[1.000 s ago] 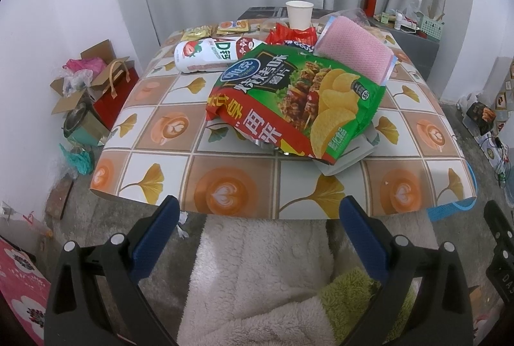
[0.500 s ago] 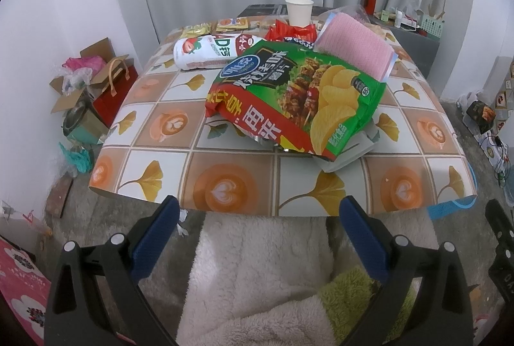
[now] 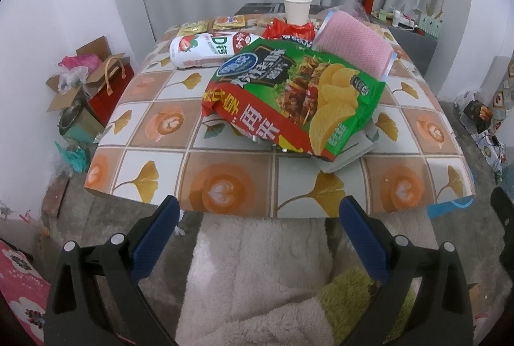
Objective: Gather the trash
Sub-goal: 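Move both tools down toward the snack wrappers on the table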
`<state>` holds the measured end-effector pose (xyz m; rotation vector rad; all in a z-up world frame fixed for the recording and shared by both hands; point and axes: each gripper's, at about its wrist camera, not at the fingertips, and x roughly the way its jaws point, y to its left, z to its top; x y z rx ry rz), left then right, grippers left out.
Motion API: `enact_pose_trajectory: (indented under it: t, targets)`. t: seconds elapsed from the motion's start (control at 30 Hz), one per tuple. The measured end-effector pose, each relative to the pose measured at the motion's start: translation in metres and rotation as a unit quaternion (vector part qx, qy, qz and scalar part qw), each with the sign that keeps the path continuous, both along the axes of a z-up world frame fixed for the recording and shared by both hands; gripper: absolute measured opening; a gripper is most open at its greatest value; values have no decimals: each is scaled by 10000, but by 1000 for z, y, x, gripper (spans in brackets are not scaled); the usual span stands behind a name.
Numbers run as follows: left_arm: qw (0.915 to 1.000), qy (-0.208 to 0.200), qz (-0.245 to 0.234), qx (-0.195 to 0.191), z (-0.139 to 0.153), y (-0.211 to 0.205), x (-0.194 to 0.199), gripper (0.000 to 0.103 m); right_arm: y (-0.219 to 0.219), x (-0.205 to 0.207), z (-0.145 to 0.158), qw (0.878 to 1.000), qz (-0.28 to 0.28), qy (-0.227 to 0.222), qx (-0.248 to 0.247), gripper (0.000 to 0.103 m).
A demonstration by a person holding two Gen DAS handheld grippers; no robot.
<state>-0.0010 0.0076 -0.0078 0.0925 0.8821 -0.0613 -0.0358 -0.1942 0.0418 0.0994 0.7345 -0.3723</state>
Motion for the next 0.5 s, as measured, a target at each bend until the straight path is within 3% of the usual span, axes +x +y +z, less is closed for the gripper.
enact_pose_trajectory:
  t: [0.3,0.5]
  targets:
    - [9988,-294,-7,-390,7,20,25,97,-18,33,14,9984,171,-535,116,95]
    - [9920,-682,-331,-1013,14,36,42,97,-28,56,18,9965,355,-740,131,95]
